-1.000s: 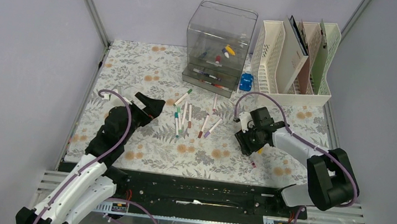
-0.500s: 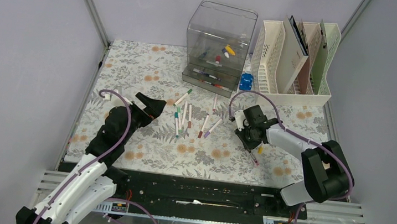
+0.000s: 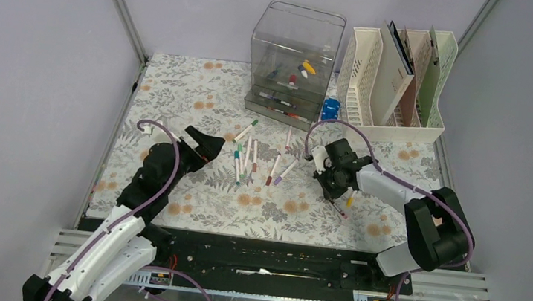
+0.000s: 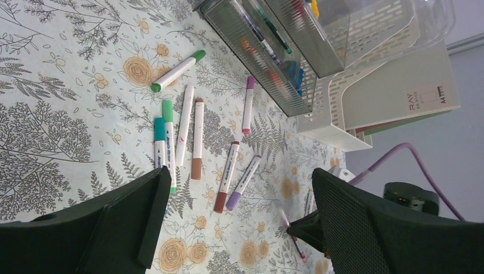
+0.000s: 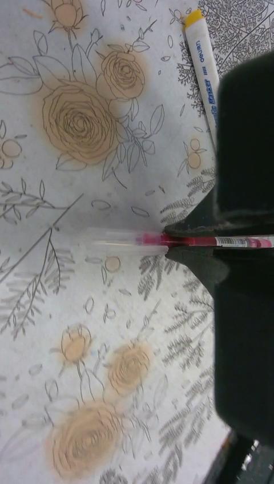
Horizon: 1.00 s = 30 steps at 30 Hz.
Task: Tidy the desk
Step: Pick up the stationery from the center of the board, then place the stationery in the drawer.
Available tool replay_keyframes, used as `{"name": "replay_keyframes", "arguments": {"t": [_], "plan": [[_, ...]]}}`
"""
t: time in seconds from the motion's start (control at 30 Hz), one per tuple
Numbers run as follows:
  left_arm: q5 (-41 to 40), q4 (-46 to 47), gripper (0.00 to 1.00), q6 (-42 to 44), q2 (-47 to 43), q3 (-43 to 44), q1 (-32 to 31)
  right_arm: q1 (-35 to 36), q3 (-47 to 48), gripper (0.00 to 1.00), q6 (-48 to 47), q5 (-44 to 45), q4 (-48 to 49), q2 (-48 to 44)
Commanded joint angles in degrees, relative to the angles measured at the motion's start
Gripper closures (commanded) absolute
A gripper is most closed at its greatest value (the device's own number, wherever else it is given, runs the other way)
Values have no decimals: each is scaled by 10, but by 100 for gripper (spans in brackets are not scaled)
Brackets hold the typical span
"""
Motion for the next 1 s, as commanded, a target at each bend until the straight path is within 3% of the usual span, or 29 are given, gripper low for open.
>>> {"name": "replay_keyframes", "arguments": {"t": [0.0,0.23,0.53,0.6,0.97], "plan": [[17,37,1,29,12,14,1,4,37,100,-7,-83,-29,-43],[30,67,1,54,27,17,2,4,99,100,-23,-110,-27,-51],[39,92,1,90,48,16,2,4,321,100,-27,-111,-28,53],[39,92,1,92,56,17,2,5,374,100,-127,-116,-54,84],[21,95,1,94,76,17,2,21,635,100,-224,-83,-49,263]]}}
